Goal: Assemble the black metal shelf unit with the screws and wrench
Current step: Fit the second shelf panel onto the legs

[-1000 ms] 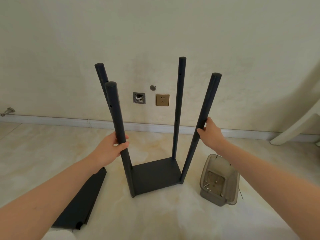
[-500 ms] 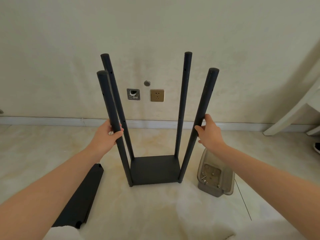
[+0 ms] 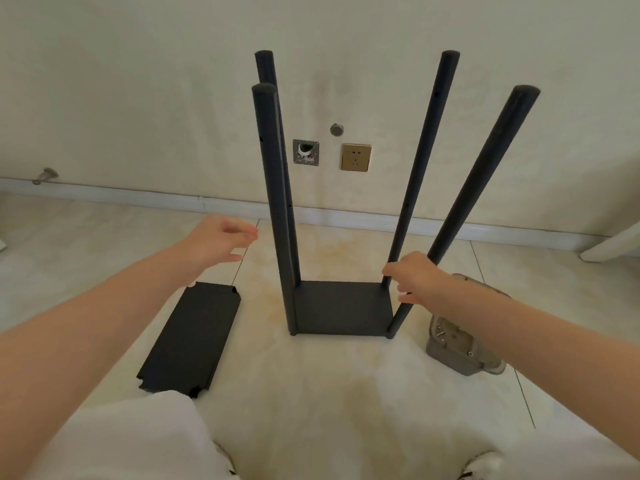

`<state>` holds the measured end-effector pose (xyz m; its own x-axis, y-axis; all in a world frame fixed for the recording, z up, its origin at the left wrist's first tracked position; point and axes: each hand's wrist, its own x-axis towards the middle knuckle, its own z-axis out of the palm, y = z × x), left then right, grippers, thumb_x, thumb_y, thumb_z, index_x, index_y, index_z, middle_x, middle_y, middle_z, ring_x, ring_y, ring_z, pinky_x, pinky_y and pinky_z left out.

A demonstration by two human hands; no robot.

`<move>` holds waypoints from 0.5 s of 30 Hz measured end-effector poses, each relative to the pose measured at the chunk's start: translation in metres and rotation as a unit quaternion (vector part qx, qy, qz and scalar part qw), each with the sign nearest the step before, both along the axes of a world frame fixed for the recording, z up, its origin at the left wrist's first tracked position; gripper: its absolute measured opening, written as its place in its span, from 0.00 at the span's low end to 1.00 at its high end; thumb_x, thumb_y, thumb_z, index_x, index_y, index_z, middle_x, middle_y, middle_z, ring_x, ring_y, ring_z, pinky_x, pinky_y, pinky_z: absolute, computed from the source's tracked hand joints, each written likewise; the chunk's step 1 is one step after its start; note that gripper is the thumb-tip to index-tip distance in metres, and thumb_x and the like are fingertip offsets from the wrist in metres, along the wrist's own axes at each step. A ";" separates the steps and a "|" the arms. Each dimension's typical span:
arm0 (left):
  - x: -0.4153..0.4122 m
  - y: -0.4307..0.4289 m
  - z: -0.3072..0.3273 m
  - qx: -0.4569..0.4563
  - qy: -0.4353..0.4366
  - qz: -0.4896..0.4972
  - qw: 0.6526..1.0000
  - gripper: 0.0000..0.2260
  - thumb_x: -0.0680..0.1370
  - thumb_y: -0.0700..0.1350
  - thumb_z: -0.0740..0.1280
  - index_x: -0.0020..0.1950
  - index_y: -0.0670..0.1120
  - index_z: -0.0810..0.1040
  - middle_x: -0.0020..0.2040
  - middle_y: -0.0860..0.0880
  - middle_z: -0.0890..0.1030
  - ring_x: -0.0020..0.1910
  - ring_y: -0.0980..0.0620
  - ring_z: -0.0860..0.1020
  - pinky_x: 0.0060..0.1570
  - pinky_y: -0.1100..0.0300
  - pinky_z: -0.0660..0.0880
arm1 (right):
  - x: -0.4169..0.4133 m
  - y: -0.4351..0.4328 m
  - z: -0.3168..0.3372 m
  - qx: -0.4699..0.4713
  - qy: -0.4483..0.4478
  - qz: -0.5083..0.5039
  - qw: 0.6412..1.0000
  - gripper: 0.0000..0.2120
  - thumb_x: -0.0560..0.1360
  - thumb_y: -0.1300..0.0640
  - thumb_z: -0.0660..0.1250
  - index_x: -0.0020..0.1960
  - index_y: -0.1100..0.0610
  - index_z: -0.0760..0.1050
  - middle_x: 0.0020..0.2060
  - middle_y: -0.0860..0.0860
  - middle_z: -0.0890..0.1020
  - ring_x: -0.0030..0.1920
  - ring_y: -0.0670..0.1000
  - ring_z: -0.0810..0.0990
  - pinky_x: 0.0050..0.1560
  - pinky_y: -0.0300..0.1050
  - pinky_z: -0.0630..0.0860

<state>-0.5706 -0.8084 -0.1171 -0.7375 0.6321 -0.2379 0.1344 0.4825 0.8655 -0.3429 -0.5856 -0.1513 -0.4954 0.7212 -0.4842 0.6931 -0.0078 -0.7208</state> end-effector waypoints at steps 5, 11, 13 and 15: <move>-0.034 -0.053 -0.036 -0.091 0.002 0.019 0.996 0.06 0.80 0.37 0.68 0.54 0.44 0.83 0.57 0.47 0.82 0.59 0.51 0.79 0.54 0.58 0.78 | -0.043 -0.040 -0.040 0.015 -0.055 0.131 0.990 0.16 0.80 0.59 0.61 0.67 0.60 0.66 0.42 0.56 0.74 0.44 0.54 0.74 0.47 0.49 0.76; -0.074 -0.117 -0.097 -0.161 -0.021 0.046 0.986 0.06 0.81 0.39 0.67 0.54 0.45 0.83 0.56 0.48 0.82 0.56 0.53 0.79 0.47 0.63 0.75 | -0.098 -0.099 -0.108 -0.049 -0.093 0.169 0.980 0.09 0.76 0.63 0.59 0.39 0.57 0.63 0.35 0.52 0.65 0.35 0.53 0.63 0.38 0.44 0.63; -0.087 -0.135 -0.119 -0.173 -0.037 0.068 0.982 0.07 0.80 0.38 0.66 0.55 0.45 0.82 0.56 0.48 0.82 0.54 0.53 0.79 0.52 0.59 0.75 | -0.118 -0.115 -0.133 -0.066 -0.113 0.173 0.976 0.04 0.76 0.63 0.59 0.43 0.60 0.70 0.38 0.54 0.70 0.37 0.53 0.66 0.39 0.45 0.66; -0.099 -0.152 -0.145 -0.186 -0.058 0.095 0.976 0.07 0.80 0.37 0.66 0.54 0.44 0.82 0.56 0.47 0.81 0.54 0.51 0.78 0.55 0.55 0.75 | -0.139 -0.128 -0.158 -0.085 -0.127 0.183 0.971 0.09 0.76 0.61 0.59 0.53 0.63 0.74 0.48 0.57 0.77 0.43 0.55 0.72 0.44 0.46 0.70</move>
<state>-0.6692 -0.9602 -0.2626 -0.7876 0.3403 -0.5138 -0.0766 0.7732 0.6295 -0.4816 -0.7133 -0.3096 -0.5526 0.4184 -0.7208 0.8271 0.1688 -0.5361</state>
